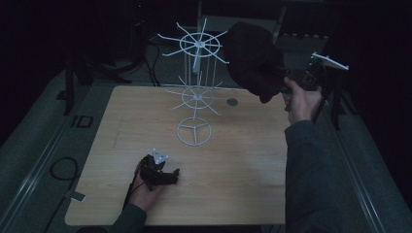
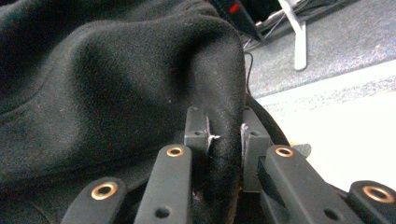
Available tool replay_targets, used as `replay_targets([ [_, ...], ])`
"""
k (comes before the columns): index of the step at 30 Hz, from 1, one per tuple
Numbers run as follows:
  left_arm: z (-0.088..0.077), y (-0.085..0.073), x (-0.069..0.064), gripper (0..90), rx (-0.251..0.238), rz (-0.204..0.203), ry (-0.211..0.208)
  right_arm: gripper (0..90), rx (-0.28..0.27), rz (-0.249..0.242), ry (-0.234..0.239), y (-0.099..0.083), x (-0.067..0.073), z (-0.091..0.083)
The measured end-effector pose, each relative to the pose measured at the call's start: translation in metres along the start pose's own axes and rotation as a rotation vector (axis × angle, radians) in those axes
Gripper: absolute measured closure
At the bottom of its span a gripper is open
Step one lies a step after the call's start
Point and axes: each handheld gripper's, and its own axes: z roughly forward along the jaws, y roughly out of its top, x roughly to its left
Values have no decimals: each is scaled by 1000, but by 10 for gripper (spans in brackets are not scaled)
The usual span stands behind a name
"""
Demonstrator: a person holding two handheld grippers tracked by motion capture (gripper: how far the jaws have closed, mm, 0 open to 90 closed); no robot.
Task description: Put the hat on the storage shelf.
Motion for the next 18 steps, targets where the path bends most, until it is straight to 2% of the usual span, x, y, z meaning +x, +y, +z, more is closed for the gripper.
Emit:
replay_targets([
  [9,0,0,0,86,-2,-1,-1,747,58,-20,3,-4,-3,8],
  [18,0,0,0,86,-1,2,0,658,109,-25,27,-9,-5,17],
])
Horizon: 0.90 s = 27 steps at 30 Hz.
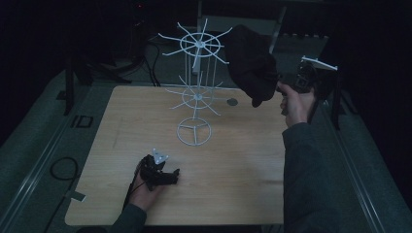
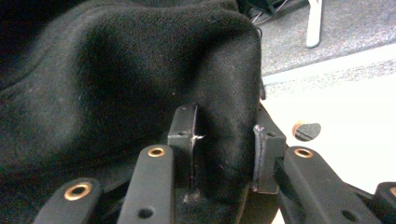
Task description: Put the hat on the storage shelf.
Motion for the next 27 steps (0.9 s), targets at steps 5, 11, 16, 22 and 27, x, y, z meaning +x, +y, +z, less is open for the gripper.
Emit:
replay_targets([
  [5,0,0,0,86,0,0,-1,643,19,-15,8,-1,0,3],
  [11,0,0,0,86,1,0,-1,622,23,-23,27,-1,1,4],
  [16,0,0,0,86,0,0,-1,607,24,-36,34,-1,1,1],
  [22,0,0,0,86,0,-1,-2,604,15,-44,44,1,0,-4],
  [27,0,0,0,86,0,0,0,607,12,-51,28,1,-1,-5],
])
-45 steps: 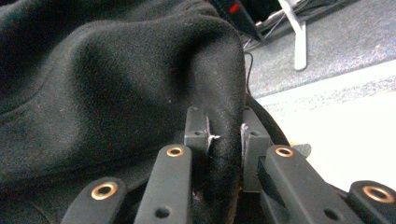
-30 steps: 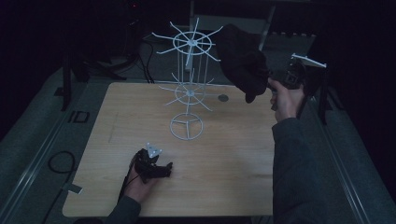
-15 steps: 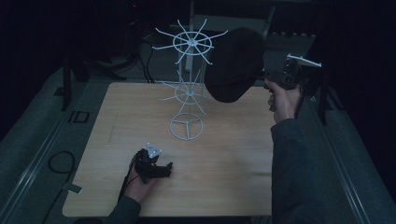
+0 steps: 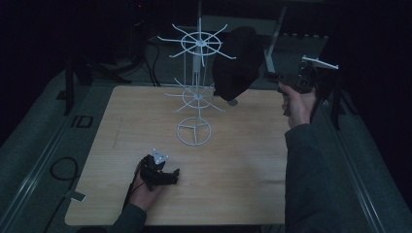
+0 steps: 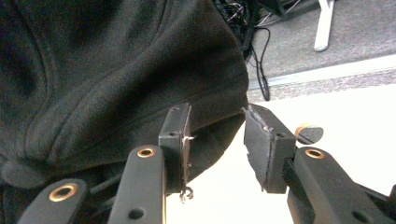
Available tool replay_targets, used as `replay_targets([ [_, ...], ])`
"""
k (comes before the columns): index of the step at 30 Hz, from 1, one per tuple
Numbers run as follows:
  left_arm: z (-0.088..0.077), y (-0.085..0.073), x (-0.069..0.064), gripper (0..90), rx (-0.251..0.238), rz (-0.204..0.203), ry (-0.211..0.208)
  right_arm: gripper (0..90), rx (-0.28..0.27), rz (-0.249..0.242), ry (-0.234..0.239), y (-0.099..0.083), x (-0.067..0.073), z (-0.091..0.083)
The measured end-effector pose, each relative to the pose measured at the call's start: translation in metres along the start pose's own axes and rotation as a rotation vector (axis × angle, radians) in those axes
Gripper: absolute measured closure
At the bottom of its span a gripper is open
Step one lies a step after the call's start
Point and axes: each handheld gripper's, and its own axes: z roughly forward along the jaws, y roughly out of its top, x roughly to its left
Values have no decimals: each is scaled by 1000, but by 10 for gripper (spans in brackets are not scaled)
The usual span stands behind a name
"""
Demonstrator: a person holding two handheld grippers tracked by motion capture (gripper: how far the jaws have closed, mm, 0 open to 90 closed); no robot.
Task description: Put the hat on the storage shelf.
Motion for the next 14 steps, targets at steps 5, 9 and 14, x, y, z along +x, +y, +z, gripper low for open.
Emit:
replay_targets([
  [5,0,0,0,86,-1,0,0,619,1,2,-20,-2,-4,0],
  [9,0,0,0,86,-1,1,0,628,2,6,-36,-3,-8,0],
  [14,0,0,0,86,0,2,-1,635,-1,13,-45,-5,-11,-2],
])
